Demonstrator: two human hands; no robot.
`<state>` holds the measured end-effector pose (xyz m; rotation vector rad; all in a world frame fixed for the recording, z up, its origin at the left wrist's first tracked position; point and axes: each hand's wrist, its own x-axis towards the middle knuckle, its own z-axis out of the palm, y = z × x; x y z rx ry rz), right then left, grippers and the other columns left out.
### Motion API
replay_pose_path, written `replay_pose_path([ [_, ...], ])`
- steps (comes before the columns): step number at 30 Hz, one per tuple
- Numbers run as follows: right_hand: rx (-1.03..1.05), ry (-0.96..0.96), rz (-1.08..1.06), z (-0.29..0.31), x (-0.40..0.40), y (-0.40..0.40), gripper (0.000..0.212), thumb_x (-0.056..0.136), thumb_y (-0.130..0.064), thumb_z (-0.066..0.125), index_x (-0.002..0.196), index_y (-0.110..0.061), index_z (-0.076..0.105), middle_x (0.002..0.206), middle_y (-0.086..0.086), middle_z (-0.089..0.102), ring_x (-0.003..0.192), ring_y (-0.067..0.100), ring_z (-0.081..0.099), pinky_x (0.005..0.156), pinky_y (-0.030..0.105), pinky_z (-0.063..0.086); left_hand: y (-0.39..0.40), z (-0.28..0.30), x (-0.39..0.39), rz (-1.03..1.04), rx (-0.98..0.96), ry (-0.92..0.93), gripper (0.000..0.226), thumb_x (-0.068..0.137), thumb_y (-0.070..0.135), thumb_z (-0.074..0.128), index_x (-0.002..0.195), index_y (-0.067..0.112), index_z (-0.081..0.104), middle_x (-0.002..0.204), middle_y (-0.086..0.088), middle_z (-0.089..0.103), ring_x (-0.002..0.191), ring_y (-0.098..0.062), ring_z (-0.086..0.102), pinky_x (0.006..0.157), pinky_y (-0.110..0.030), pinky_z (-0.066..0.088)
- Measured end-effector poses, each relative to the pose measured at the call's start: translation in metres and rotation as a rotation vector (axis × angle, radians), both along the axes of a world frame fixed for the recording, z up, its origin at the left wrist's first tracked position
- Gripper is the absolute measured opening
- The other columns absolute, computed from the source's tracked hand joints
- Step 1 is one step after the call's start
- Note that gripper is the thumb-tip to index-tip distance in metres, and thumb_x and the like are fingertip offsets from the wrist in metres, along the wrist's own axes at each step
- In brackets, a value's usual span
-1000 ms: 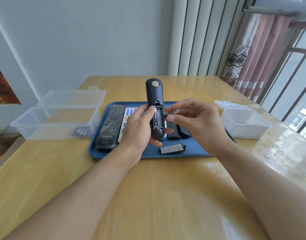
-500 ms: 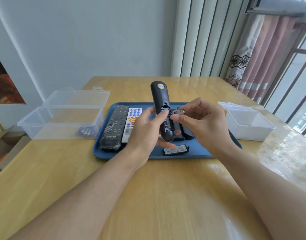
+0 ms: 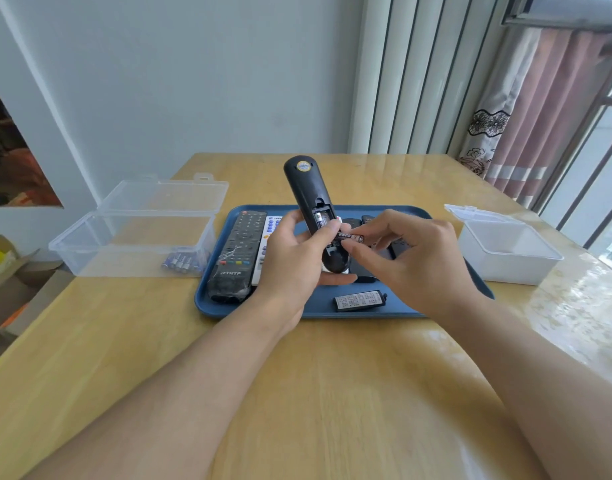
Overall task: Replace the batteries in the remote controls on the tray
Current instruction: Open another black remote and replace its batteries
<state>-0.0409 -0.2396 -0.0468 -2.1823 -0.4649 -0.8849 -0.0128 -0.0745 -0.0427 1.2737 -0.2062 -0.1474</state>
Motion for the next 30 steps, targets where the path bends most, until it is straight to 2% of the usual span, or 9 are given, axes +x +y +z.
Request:
replay_pose_path([
  [4,-0.041,-0.101,-0.045,0.000,0.001,0.002,0.018,0.078,-0.023,0.087,0.089,-0.011,0.078,0.074,-0.003,0.070,0.066,0.015,0.063,0.061,0.037,0.054,-0.003,0.000,-0.003,-0.037,-0.018,0.008,0.029,0.101,0.016,0.063,0.128,0.013,0.056,0.100,-0.002,0.078,0.094,-0.023,0.073,0.064,-0.045,0.063],
  [7,-0.091,-0.131,-0.056,0.000,0.003,0.000,0.019,0.078,-0.027,0.086,0.091,-0.015,0.082,0.071,-0.003,0.070,0.065,0.017,0.061,0.060,0.038,0.052,-0.003,-0.002,-0.002,-0.040,-0.024,0.016,0.030,0.101,0.014,0.062,0.129,0.011,0.054,0.101,-0.004,0.078,0.089,-0.020,0.073,0.066,-0.047,0.063],
  [13,-0.130,-0.121,-0.046,-0.001,0.005,0.002,0.015,0.082,-0.028,0.080,0.095,-0.019,0.082,0.080,-0.004,0.075,0.069,0.016,0.064,0.062,0.038,0.054,-0.001,-0.001,-0.003,-0.039,-0.030,0.020,0.028,0.102,0.015,0.059,0.129,0.012,0.053,0.108,-0.006,0.077,0.106,-0.033,0.072,0.064,-0.045,0.063],
  [18,-0.053,-0.016,-0.046,0.001,0.002,0.003,0.018,0.079,-0.029,0.084,0.094,-0.019,0.082,0.083,-0.006,0.074,0.069,0.009,0.064,0.064,0.029,0.053,-0.002,-0.001,-0.003,-0.042,0.000,-0.004,0.026,0.103,0.014,0.059,0.128,0.012,0.054,0.106,-0.003,0.078,0.097,-0.026,0.074,0.067,-0.050,0.064],
  [22,0.009,0.040,-0.083,0.002,-0.001,0.009,0.019,0.077,-0.036,0.084,0.090,-0.023,0.079,0.081,-0.013,0.072,0.069,0.007,0.062,0.064,0.022,0.051,-0.001,-0.001,-0.002,-0.043,0.026,-0.028,0.024,0.103,0.016,0.058,0.127,0.016,0.055,0.097,0.003,0.078,0.084,-0.017,0.073,0.064,-0.046,0.064],
  [26,0.100,0.194,-0.104,0.005,-0.002,0.010,0.030,0.075,-0.041,0.085,0.091,-0.028,0.064,0.084,-0.020,0.073,0.076,0.006,0.062,0.064,0.011,0.041,0.001,0.002,-0.002,-0.046,0.043,-0.023,0.023,0.108,0.024,0.047,0.124,0.018,0.062,0.098,0.002,0.078,0.076,-0.021,0.073,0.061,-0.044,0.062],
  [30,0.215,0.377,-0.015,0.008,-0.002,0.011,0.033,0.078,-0.036,0.084,0.096,-0.026,0.058,0.083,-0.020,0.075,0.059,0.007,0.052,0.059,0.014,0.042,0.001,0.003,-0.003,-0.064,0.069,-0.028,0.027,0.110,0.027,0.041,0.125,0.022,0.064,0.093,0.000,0.077,0.079,-0.027,0.075,0.058,-0.043,0.063],
])
